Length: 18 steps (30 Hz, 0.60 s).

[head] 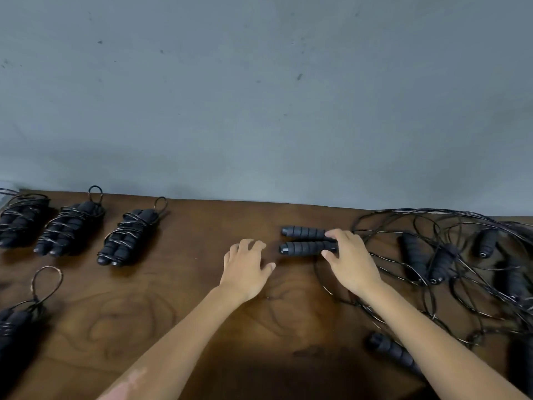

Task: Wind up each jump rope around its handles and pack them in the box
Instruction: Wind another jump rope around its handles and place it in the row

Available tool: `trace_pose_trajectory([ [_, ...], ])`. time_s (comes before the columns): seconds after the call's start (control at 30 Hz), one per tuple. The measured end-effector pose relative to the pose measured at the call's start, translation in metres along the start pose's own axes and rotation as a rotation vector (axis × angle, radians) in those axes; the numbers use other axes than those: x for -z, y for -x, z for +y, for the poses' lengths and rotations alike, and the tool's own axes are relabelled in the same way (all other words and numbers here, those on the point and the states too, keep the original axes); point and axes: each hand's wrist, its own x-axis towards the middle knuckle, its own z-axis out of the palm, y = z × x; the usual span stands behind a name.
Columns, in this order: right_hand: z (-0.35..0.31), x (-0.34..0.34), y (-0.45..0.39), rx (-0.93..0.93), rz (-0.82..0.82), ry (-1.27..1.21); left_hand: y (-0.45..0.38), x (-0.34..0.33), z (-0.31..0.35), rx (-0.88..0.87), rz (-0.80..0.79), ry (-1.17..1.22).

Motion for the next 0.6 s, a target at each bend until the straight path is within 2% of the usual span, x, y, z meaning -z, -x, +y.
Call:
trace_pose_trajectory([
  [0.1,0.013,0.003,-0.025,0.057,-0.098,0.043,-0.004,-0.013,0.013,0.024,0.000,0.050],
  [0.27,0.033,0.002,-0.063,0.093,-0.371,0.043,-0.013,-0.029,0.033,0.087,0.068,0.258],
  [0.37,0.042,-0.002,-0.076,0.121,-0.361,0.111,-0.015,-0.034,0.039,0.135,0.107,0.363],
  [0.53,0.046,-0.004,-0.079,0.138,-0.423,0.050,-0.017,-0.037,0.050,0.189,0.121,0.497],
  [0.6,0.045,-0.004,-0.075,0.139,-0.399,0.018,-0.015,-0.034,0.056,0.194,0.136,0.547],
])
